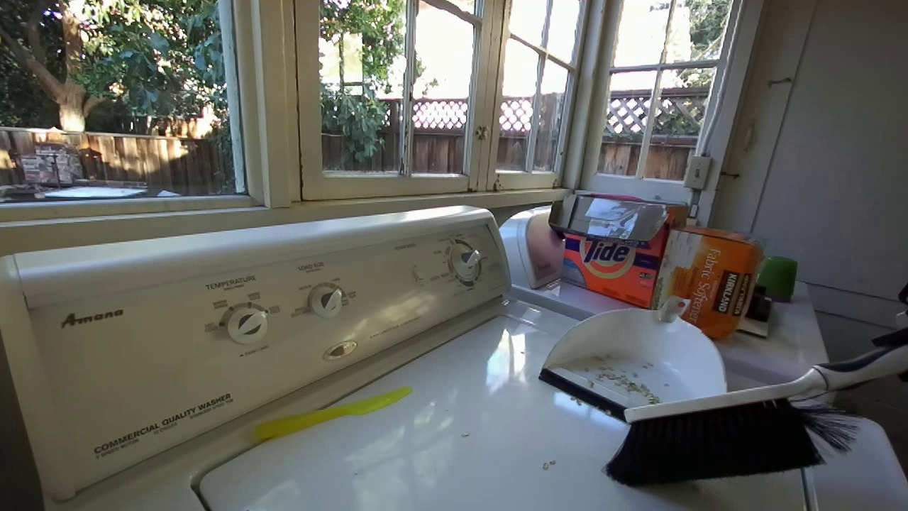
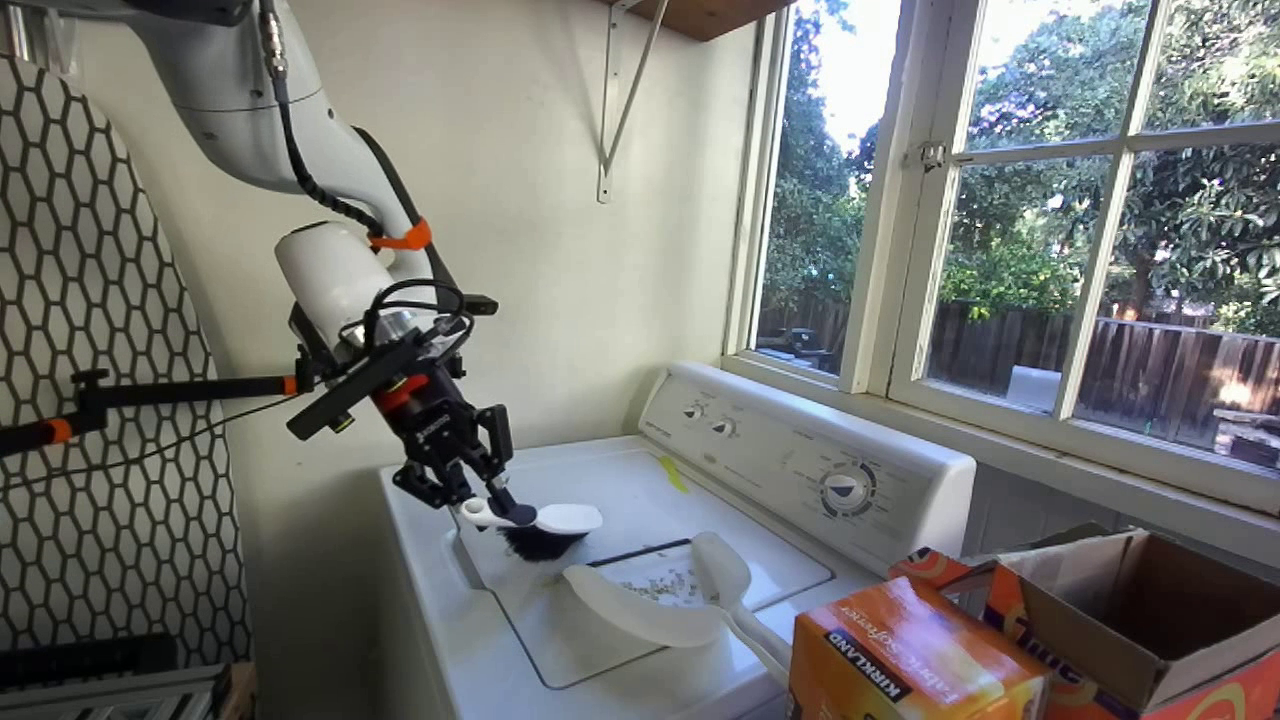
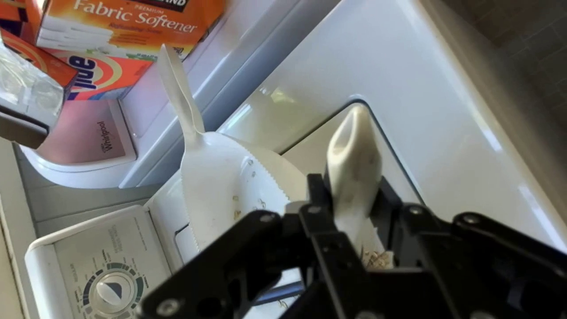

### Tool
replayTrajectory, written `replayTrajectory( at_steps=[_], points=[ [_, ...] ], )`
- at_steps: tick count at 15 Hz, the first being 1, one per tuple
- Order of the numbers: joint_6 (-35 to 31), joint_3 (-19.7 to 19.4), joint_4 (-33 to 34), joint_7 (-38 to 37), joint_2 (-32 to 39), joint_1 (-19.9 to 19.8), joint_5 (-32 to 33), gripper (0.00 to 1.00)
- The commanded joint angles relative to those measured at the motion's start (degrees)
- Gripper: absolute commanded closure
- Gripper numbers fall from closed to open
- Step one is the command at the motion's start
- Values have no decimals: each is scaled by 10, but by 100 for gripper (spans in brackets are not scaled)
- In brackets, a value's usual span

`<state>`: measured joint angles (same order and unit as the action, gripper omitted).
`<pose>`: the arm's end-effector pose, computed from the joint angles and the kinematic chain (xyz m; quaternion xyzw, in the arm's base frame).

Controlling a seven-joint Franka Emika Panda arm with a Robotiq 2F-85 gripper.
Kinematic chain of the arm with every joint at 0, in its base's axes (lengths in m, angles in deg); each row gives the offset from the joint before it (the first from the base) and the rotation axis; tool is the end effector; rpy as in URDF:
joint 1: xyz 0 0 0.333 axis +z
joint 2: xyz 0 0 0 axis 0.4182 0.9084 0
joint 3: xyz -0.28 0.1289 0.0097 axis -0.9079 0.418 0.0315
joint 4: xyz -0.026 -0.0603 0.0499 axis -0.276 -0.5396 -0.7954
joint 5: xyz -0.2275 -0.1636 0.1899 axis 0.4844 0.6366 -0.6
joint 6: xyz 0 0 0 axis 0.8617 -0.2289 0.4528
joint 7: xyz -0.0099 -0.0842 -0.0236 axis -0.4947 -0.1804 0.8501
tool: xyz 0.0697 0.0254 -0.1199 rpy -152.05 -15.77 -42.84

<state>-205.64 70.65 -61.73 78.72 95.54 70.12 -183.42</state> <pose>0.2593 0.1990 0.3382 0.7712 0.5222 0.1449 0.3340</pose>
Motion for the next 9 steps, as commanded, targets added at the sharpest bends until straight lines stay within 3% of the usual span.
replayTrajectory(
  at_steps=[1,7,8,9],
  points=[
    [-29,27,19,21,4,-44,-34,93],
    [-89,48,29,-10,2,-83,-28,93],
    [-60,-3,6,-20,-10,-49,-16,93],
    [-60,-6,6,-23,-11,-47,-15,93]
  ],
)
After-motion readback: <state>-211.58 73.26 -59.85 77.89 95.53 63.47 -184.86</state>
